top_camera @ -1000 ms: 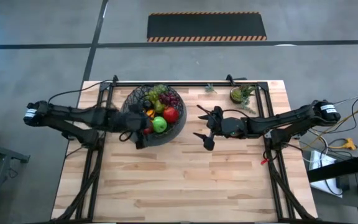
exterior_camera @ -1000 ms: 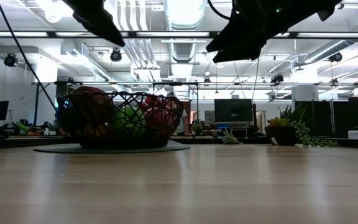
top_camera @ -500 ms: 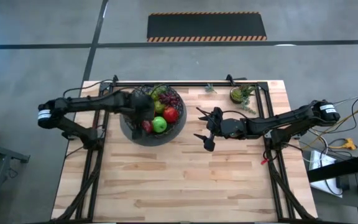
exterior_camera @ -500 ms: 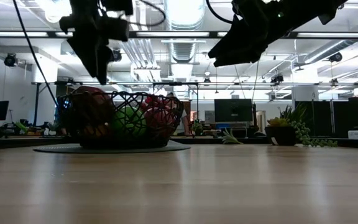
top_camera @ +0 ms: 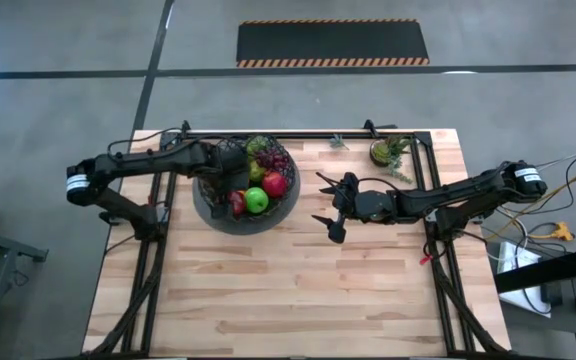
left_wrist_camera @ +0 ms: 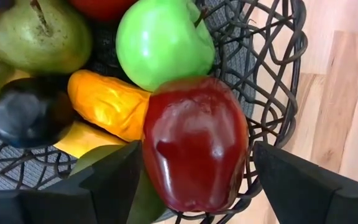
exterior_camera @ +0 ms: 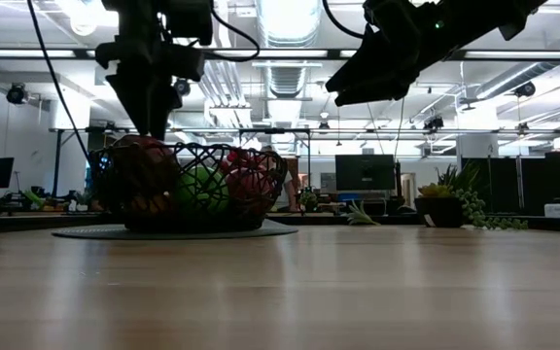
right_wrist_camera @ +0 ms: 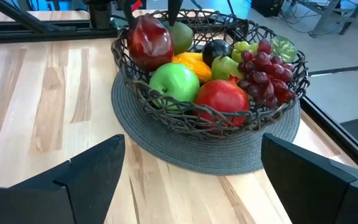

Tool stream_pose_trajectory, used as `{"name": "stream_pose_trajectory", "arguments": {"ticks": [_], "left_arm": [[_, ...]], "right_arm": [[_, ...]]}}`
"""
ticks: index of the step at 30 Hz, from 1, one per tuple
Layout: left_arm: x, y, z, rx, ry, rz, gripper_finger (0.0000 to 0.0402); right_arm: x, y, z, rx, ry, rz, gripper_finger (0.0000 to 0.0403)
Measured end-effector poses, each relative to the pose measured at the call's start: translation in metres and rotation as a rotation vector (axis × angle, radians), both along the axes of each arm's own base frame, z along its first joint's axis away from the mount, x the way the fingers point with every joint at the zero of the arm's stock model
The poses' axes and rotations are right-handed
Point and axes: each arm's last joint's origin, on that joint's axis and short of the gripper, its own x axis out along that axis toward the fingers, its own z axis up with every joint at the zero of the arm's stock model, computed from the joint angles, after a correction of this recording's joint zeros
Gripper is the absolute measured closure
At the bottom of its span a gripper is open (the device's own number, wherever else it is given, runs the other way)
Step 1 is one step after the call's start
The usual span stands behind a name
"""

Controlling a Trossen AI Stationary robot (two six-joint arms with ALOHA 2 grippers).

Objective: Build produce basket
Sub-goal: Put the red apple into the basket

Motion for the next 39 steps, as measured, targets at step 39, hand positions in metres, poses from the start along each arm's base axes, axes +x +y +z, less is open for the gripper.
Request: {"name": "stream_pose_trajectory", "arguments": {"ticks": [39], "left_arm": [[0.002,0.001,-0.014,-0.003,0.053,-0.019,0.0038]], "right_arm": [[-0.002,0.0,-0.005,0.027,0.003,-0.017,0.0044]]}}
